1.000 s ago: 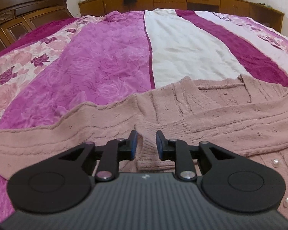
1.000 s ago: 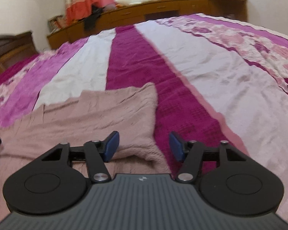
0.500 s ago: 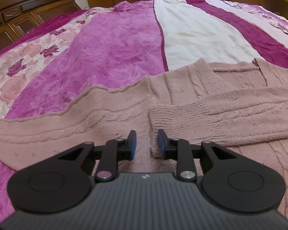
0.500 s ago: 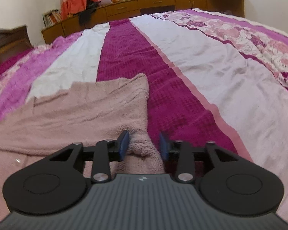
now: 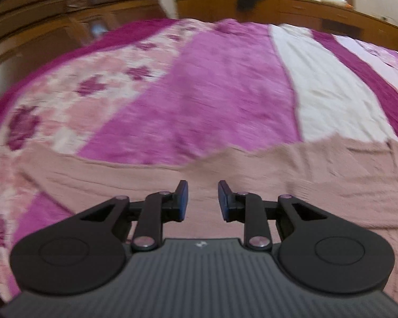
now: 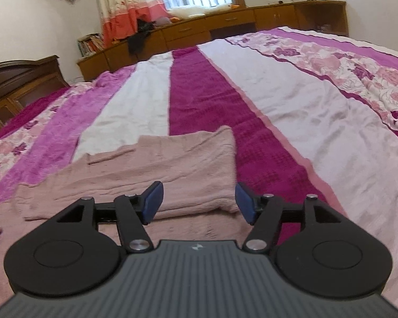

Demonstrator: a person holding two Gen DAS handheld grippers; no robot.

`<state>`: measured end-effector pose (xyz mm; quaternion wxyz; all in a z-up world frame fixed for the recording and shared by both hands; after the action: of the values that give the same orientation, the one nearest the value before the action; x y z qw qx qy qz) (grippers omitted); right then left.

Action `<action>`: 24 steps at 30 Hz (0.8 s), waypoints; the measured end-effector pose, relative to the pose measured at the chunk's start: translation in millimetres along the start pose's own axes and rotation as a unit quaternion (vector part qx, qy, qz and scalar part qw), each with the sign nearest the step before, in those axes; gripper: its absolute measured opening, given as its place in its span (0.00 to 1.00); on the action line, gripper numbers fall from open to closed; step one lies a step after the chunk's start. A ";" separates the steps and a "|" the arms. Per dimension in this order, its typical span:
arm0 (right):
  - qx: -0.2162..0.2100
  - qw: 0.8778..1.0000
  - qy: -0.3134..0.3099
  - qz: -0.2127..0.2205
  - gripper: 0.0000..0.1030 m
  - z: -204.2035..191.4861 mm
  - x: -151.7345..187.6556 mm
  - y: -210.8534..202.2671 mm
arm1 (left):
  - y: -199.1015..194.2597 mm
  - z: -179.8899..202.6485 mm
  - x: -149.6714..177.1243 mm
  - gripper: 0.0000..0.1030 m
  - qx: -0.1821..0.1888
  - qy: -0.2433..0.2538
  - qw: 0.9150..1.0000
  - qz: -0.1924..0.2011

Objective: Fold small clothes
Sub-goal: 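Move the left gripper to the other sleeve cuff and grasp it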

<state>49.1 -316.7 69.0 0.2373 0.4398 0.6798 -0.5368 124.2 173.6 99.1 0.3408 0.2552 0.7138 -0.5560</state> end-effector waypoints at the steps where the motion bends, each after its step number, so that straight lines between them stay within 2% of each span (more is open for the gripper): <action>1: -0.004 1.000 -0.001 0.000 0.66 -3.1 1.5 -2.8 | -2.6 -10.6 -3.3 0.27 -0.009 -0.004 1.000 0.001; 5: -0.019 1.000 -0.006 -0.007 0.67 -16.7 11.1 -11.2 | -13.5 -53.1 -13.7 0.28 -0.039 -0.013 0.999 0.005; 7: -0.023 1.000 -0.008 -0.012 0.67 -23.3 19.3 -12.8 | -13.7 -71.0 -11.7 0.39 -0.050 -0.027 0.998 0.000; 8: -0.024 1.000 -0.009 -0.016 0.67 -26.3 23.5 -12.7 | -12.4 -78.5 -8.8 0.48 -0.053 -0.038 0.998 -0.003; 9: -0.025 0.999 -0.011 -0.021 0.67 -29.2 28.7 -12.4 | -9.7 -86.1 -4.2 0.51 -0.054 -0.053 0.997 -0.007; 12: -0.023 0.999 -0.018 -0.036 0.67 -38.7 42.7 -11.8 | 3.8 -104.0 12.0 0.51 -0.040 -0.108 0.993 -0.019; 16: -0.018 0.998 -0.030 -0.044 0.67 -44.9 55.3 -14.5 | 29.5 -118.6 37.2 0.51 -0.019 -0.188 0.981 -0.042; 20: -0.009 0.998 -0.029 -0.053 0.67 -44.5 63.1 -15.1 | 52.6 -123.3 56.2 0.51 -0.012 -0.238 0.970 -0.053; 24: 0.007 0.998 -0.028 -0.061 0.67 -39.8 66.8 -12.8 | 69.9 -131.9 70.3 0.51 -0.001 -0.299 0.953 -0.049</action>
<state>10.7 -256.9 35.0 0.2197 0.3841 0.6945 -0.5674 104.6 317.8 21.3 0.5111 0.0415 0.5912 -0.6225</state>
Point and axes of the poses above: each gripper's, at about its wrist camera, not at the fingertips, and y roughly the way its jaws point, z to its right, x to its underside, the point moved 4 cm from there along y, roughly the way its jaws point, and after that the axes turned 3 degrees about y, right-handed, at the moved point
